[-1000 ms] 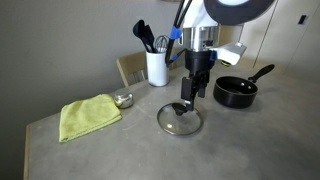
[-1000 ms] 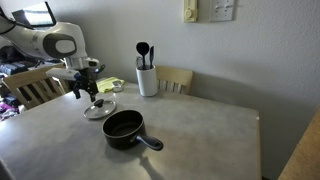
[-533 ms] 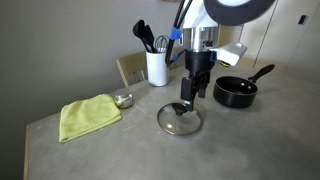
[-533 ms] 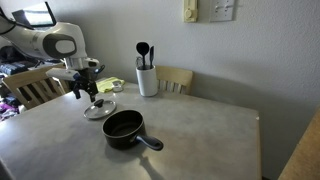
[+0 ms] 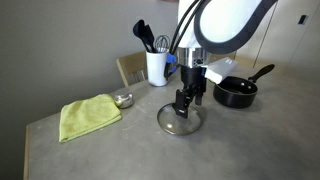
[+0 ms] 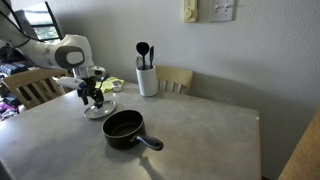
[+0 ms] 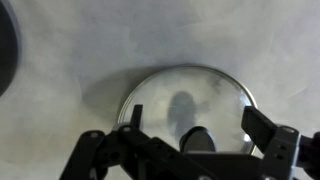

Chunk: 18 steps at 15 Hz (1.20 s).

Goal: Pick the glass lid and put it on the pot

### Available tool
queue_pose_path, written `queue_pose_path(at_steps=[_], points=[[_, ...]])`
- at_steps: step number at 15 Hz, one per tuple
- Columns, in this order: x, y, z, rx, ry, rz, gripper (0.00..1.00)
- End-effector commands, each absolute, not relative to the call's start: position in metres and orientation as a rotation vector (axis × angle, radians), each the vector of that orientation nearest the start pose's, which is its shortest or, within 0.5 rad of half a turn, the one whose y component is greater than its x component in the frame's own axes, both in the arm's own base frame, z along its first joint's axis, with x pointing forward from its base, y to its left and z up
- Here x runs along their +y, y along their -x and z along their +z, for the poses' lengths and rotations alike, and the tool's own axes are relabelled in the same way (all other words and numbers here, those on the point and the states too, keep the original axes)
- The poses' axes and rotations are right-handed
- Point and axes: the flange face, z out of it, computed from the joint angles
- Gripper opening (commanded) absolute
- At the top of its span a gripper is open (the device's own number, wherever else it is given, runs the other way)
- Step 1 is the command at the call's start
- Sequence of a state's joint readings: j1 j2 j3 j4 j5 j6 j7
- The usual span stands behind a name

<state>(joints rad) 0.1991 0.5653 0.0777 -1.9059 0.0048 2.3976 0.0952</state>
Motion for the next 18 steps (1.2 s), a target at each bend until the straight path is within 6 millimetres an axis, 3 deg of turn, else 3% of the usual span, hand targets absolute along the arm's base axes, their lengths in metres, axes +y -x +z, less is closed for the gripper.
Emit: queue_pose_path(at_steps=[1, 8, 9, 10, 18], points=[[0.171, -0.628, 0.179, -0.280, 3.108, 0.073, 1.00], [0.179, -0.657, 0.169, -0.324, 3.117, 0.034, 1.00], [0.180, -0.658, 0.167, -0.327, 3.114, 0.033, 0.75], [0.183, -0.660, 0.167, -0.337, 3.110, 0.031, 0.74], [0.198, -0.653, 0.184, -0.292, 3.134, 0.121, 0.19]])
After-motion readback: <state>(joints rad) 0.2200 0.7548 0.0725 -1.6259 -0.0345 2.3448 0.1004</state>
